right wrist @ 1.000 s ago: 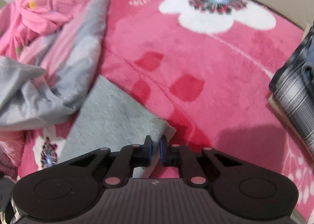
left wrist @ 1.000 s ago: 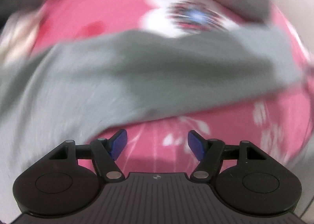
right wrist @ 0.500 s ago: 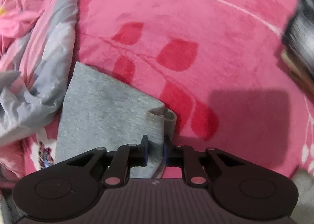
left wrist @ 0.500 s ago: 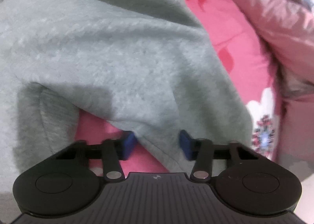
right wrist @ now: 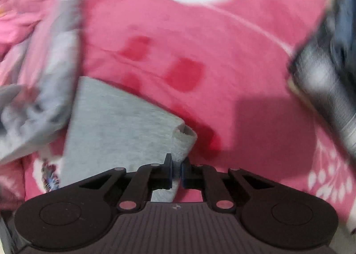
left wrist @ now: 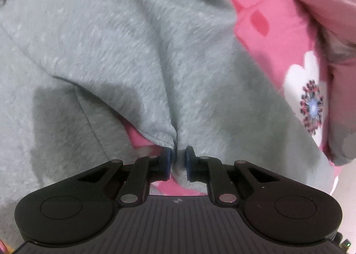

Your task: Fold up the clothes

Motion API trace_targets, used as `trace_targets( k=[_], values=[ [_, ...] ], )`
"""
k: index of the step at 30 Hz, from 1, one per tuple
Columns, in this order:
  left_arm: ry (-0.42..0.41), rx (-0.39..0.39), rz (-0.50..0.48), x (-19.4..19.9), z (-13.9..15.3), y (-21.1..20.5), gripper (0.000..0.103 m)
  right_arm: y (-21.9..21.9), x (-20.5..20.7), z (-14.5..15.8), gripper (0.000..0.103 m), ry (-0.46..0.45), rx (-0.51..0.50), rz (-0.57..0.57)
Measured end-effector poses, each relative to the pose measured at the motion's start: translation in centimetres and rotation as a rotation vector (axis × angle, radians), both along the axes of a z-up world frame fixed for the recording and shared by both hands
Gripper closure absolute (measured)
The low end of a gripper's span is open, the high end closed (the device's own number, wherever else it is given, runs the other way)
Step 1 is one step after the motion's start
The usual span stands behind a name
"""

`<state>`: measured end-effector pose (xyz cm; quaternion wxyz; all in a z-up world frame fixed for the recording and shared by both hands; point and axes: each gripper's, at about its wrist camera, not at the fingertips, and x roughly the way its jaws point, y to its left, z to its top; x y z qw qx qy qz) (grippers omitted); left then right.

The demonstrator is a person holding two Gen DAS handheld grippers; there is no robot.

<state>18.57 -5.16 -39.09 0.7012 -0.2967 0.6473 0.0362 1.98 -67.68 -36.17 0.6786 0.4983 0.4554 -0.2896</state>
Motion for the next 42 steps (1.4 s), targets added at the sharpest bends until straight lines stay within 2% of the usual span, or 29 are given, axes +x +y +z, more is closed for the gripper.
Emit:
trace_targets(
  k=[3, 6, 8, 10, 14, 17, 19, 24, 25, 26, 27, 32, 38, 42],
  values=[
    [-0.096, -0.05, 0.013, 0.7, 2.5, -0.2, 0.092, -0.1, 1.3, 2.4, 0.096, -0.112, -0.033, 0.001],
    [-0.201, -0.07, -0.011, 0.6, 5.5, -0.6, 0.092, 0.1, 1.6, 7.7, 0.097, -0.234, -0.143, 0.071],
    [-0.181, -0.075, -0.033, -0.3, 5.1, -0.7, 0.092, 0.5, 0.4, 9.6, 0.097, -0.236, -0.202, 0.1],
    [-0.148, -0.069, -0.06, -1.4, 4.0, -0.9, 0.092, 0.8, -1.5, 8.2, 0.097, -0.164, -0.205, 0.09],
    [-0.056, -0.024, -0.104, -2.9, 0.4, -1.3, 0.089, -0.1, -4.7, 0.6, 0.096, 0.044, -0.108, 0.024],
    [-0.057, -0.019, -0.131, -2.4, 0.0, -1.2, 0.086, -0.7, -5.5, -2.4, 0.092, 0.112, -0.052, 0.017],
    [-0.062, -0.005, -0.169, -1.8, 0.5, -1.7, 0.08, -0.8, -5.8, -1.1, 0.088, 0.094, -0.085, 0.022],
    [-0.067, 0.052, -0.231, -2.4, 1.8, -2.5, 0.061, -1.0, -4.1, 4.8, 0.08, 0.068, -0.335, 0.17],
    [-0.074, 0.064, -0.243, -2.4, 1.8, -2.9, 0.058, -1.2, -3.0, 5.3, 0.077, 0.048, -0.366, 0.217],
    [-0.081, 0.076, -0.254, -2.3, 1.9, -3.3, 0.056, -1.3, -1.4, 5.5, 0.065, 0.029, -0.392, 0.272],
    [-0.093, 0.094, -0.269, -2.4, 2.2, -3.7, 0.055, -1.4, 0.3, 5.4, 0.052, 0.01, -0.414, 0.326],
    [-0.153, 0.174, -0.334, -3.0, 3.5, -5.2, 0.054, -2.5, 7.5, 1.6, 0.049, -0.051, -0.462, 0.552],
    [-0.2, 0.25, -0.408, -2.7, 3.8, -6.5, 0.054, -4.6, 11.5, -2.4, 0.049, -0.128, -0.397, 0.65],
    [-0.196, 0.27, -0.399, -2.4, 3.4, -6.7, 0.054, -5.1, 12.2, -3.2, 0.048, -0.185, -0.332, 0.641]
  ],
)
